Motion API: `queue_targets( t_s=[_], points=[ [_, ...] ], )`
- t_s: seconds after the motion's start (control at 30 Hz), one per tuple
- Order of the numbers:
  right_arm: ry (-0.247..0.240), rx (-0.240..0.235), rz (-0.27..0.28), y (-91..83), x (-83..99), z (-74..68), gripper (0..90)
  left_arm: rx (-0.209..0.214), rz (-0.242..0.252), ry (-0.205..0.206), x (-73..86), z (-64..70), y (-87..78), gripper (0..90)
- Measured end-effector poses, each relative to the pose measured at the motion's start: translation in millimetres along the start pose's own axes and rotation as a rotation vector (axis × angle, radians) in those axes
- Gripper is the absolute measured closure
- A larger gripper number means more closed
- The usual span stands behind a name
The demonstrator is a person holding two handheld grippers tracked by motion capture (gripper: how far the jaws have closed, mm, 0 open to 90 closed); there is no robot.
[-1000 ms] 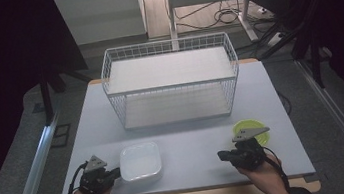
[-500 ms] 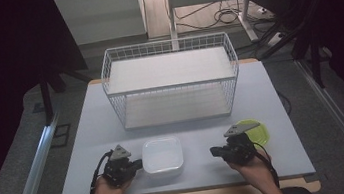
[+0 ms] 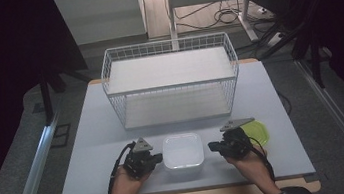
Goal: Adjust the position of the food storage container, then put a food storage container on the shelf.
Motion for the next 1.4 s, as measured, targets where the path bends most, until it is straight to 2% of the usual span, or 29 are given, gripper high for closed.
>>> queue_targets(
  t_s=[0.07, 0.17, 0.2, 0.33, 0.43, 0.5, 0.6, 0.63, 0.67, 0.7, 0.77, 0.93, 1.13, 1.27, 1.33, 1.4],
  points=[
    [-0.004, 0.005, 0.001, -0.6, 0.3, 0.3, 88.3, 0.004, -0.004, 0.01, 0.3, 1.6, -0.4, 89.9],
    [-0.012, 0.011, 0.01, -2.4, 0.6, 0.9, 87.9, 0.008, 0.006, 0.001, 0.8, 0.2, -3.4, 89.0],
    [-0.027, 0.024, 0.019, -5.7, 1.1, 1.3, 85.8, 0.002, 0.017, -0.004, 1.4, -2.2, -6.8, 84.2],
    [-0.052, 0.027, 0.042, -11.3, 1.3, 0.7, 79.2, -0.011, 0.056, -0.009, 4.2, -6.3, -16.6, 66.8],
    [-0.075, 0.028, 0.057, -14.2, 3.6, -0.9, 69.4, -0.028, 0.072, 0.0, 6.9, -6.6, -23.5, 50.8],
    [-0.085, 0.028, 0.072, -14.8, 5.6, -2.0, 59.6, -0.041, 0.083, 0.019, 8.9, -6.2, -28.3, 41.4],
    [-0.107, 0.019, 0.079, -15.1, 8.4, -3.8, 45.4, -0.085, 0.1, 0.055, 10.8, -6.1, -33.5, 27.2],
    [-0.112, 0.02, 0.082, -15.4, 9.0, -4.0, 40.8, -0.096, 0.096, 0.057, 11.4, -5.9, -33.8, 19.4],
    [-0.115, 0.018, 0.088, -15.6, 9.4, -4.3, 37.3, -0.126, 0.084, 0.064, 12.3, -6.6, -34.3, 14.2],
    [-0.12, 0.012, 0.095, -16.1, 10.1, -4.4, 33.2, -0.135, 0.077, 0.069, 12.9, -6.9, -34.8, 10.2],
    [-0.122, 0.007, 0.103, -16.6, 11.5, -4.0, 24.3, -0.121, 0.084, 0.076, 14.1, -5.3, -36.4, 4.5],
    [-0.119, -0.004, 0.086, -14.0, 16.2, -1.4, 14.8, -0.107, 0.117, 0.094, 15.6, -5.5, -36.4, 3.6],
    [-0.113, -0.019, 0.087, -12.4, 16.6, -2.2, 9.7, -0.091, 0.151, 0.112, 15.9, -5.0, -33.8, 4.4],
    [-0.114, -0.017, 0.093, -13.4, 15.7, -1.4, 6.9, -0.065, 0.174, 0.1, 14.7, -5.1, -32.0, 5.6],
    [-0.108, -0.022, 0.104, -14.6, 14.2, -1.3, 6.3, -0.067, 0.169, 0.093, 15.0, -6.1, -31.5, 5.9],
    [-0.105, -0.028, 0.11, -15.7, 13.2, -1.8, 6.1, -0.086, 0.143, 0.101, 15.6, -7.4, -31.5, 5.7]
  ],
)
Point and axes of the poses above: each handheld gripper's, and its own axes: y roughly forward along the jaws, x roughly out of its underside, z roughly to its right, the point moved 6 cm from there along y, roughly forward along the jaws, and after that the axes turned 15 degrees about y, right-handed, at the moved point
